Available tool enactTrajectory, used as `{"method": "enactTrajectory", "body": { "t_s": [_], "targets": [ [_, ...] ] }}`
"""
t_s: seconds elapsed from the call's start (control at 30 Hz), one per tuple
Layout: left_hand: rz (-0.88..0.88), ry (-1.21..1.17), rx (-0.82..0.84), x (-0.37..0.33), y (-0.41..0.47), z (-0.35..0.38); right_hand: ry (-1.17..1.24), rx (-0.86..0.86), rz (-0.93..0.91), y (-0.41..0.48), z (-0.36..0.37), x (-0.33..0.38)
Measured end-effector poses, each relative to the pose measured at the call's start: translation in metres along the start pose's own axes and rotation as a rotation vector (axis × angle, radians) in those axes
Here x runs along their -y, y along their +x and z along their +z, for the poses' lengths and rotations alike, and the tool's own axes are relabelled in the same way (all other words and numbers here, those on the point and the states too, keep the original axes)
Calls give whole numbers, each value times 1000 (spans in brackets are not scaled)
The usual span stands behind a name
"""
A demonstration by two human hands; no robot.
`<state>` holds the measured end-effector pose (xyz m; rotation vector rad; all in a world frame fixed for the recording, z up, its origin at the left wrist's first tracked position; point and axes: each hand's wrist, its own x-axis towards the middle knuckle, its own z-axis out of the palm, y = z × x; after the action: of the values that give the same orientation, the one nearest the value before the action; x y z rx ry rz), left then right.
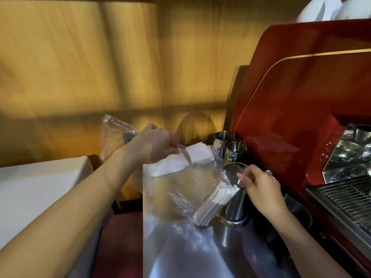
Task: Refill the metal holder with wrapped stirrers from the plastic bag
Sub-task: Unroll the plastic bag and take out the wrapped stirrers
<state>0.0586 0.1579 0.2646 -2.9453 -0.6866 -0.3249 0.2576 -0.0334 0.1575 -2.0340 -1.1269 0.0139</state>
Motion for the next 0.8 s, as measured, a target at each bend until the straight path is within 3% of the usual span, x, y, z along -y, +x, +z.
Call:
{"method": "enactTrajectory", "body": {
  "t_s": [0.2,0.3,0.47,0.63,0.8],
  "targets": [
    [-35,-8,42,10,-6,1,26,100,97,9,-3,23],
    [-75,-2,50,21,-14,5,-46,133,34,22,-8,36],
    [-207,-106,148,42,-34,18,75,299,-104,43,-2,56],
    [-306,-211,213,62,-59,37,234,448,-81,46,42,72],
    [-386,-253,171,75,-83,47,183,522,-145,51,69,86]
  ]
}}
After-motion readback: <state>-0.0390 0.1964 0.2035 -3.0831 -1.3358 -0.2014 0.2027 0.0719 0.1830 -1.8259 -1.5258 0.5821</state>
